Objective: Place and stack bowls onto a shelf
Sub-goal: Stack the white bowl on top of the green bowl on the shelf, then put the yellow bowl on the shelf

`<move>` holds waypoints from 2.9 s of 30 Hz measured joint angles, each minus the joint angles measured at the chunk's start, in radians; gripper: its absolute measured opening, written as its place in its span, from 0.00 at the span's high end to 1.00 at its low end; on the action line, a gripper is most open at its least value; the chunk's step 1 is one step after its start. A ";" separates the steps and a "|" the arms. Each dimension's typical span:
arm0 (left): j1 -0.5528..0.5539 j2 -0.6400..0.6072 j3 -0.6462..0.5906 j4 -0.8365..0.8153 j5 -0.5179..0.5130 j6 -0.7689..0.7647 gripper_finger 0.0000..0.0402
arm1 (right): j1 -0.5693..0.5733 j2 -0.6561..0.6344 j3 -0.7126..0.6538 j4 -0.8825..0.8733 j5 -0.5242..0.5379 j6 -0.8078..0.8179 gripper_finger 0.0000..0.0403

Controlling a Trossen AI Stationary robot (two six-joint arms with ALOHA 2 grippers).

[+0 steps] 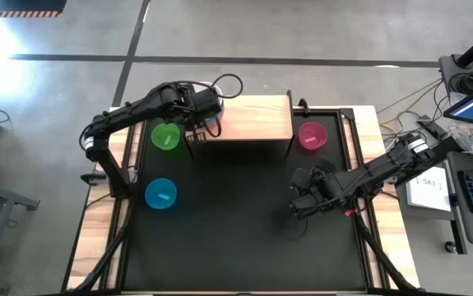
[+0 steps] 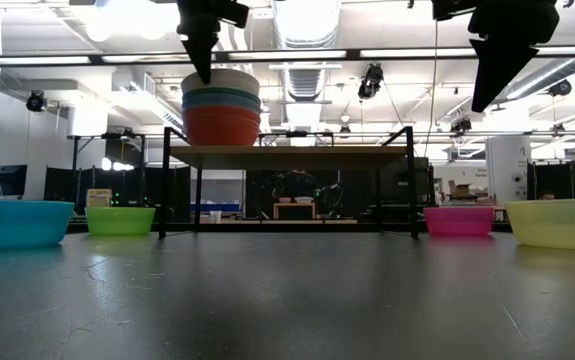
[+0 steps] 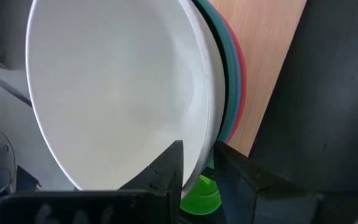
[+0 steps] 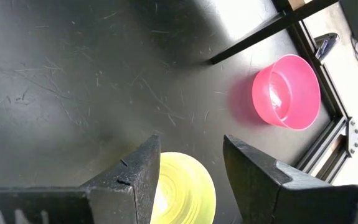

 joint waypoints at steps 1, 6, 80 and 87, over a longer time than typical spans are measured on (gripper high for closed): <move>0.000 0.000 0.000 0.000 0.000 -0.005 0.83 | 0.000 0.000 0.000 0.000 0.000 0.000 0.59; 0.000 0.000 0.000 0.007 0.000 -0.017 0.78 | 0.000 0.000 0.000 0.000 0.000 0.010 0.59; -0.259 -0.026 0.150 0.181 0.272 0.021 0.61 | 0.089 0.000 -0.449 0.386 -0.445 0.193 0.66; -0.259 -0.026 0.150 0.180 0.271 0.007 0.61 | 0.089 0.000 -0.449 0.391 -0.446 0.133 0.92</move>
